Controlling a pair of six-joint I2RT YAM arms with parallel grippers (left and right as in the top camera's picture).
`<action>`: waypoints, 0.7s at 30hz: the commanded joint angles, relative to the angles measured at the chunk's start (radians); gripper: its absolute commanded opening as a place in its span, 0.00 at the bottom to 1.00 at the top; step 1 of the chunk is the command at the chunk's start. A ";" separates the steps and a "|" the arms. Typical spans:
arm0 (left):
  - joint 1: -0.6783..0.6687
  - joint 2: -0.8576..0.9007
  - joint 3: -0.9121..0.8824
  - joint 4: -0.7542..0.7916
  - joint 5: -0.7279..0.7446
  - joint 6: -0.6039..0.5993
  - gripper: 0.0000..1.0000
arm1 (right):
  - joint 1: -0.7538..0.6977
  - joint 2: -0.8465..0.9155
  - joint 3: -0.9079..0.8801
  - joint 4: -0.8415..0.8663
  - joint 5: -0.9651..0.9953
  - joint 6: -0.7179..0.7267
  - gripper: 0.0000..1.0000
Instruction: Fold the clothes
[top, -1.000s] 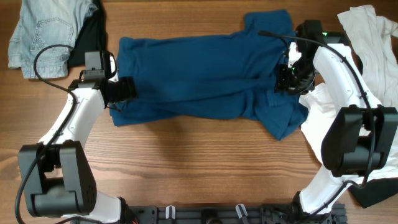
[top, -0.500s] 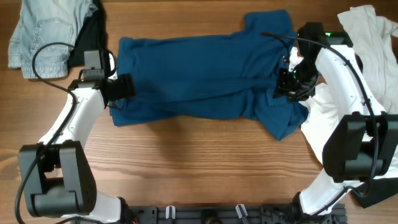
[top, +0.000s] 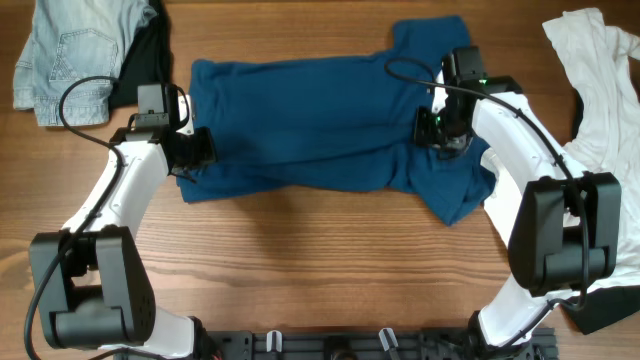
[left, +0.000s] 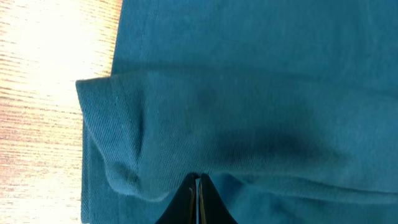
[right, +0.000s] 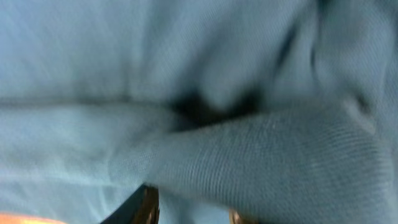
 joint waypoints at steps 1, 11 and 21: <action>0.000 0.010 0.010 0.018 0.017 -0.003 0.04 | -0.001 0.009 0.001 0.128 0.014 0.046 0.35; 0.000 0.010 0.010 0.031 0.040 -0.002 0.04 | -0.003 0.066 0.001 0.277 0.007 0.050 0.42; -0.077 0.008 0.010 -0.032 0.076 0.013 0.04 | -0.002 0.045 0.002 0.234 -0.065 0.027 0.47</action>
